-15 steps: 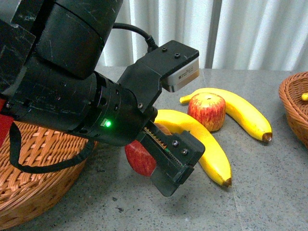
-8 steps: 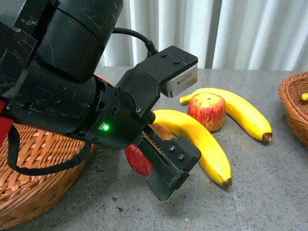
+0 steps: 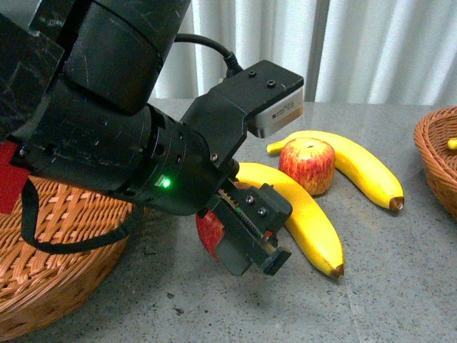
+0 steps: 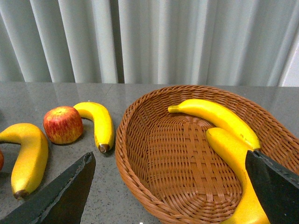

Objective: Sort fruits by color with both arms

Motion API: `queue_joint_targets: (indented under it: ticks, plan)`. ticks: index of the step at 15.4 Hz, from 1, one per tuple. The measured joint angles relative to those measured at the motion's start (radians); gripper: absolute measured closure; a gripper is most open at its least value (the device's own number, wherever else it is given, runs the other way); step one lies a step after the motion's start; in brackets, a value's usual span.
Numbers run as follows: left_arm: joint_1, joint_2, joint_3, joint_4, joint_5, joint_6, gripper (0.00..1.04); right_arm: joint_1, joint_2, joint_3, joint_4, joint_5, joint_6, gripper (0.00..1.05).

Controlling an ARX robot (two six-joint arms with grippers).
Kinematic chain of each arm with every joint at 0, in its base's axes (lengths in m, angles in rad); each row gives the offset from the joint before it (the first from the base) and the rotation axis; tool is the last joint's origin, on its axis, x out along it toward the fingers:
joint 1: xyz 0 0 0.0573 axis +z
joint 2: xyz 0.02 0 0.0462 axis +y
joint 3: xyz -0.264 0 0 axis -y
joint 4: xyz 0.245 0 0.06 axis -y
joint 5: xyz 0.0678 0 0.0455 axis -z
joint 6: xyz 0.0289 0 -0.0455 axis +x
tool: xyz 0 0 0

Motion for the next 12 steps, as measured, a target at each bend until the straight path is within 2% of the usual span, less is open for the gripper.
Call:
queue_joint_targets:
  ticks: [4,6,10,12]
  plan:
    - [0.016,-0.065,0.052,0.031,-0.047,-0.035,0.39,0.000,0.000,0.000,0.000,0.000,0.000,0.07]
    - [0.048,-0.125,0.093,0.058,-0.117,-0.094,0.40,0.000,0.000,0.000,0.000,0.000,0.000,0.07]
    - [0.171,-0.225,0.131,0.018,-0.339,-0.332,0.40,0.000,0.000,0.000,0.000,0.000,0.000,0.07]
    - [0.195,-0.238,0.098,-0.035,-0.346,-0.459,0.40,0.000,0.000,0.000,0.000,0.000,0.000,0.07]
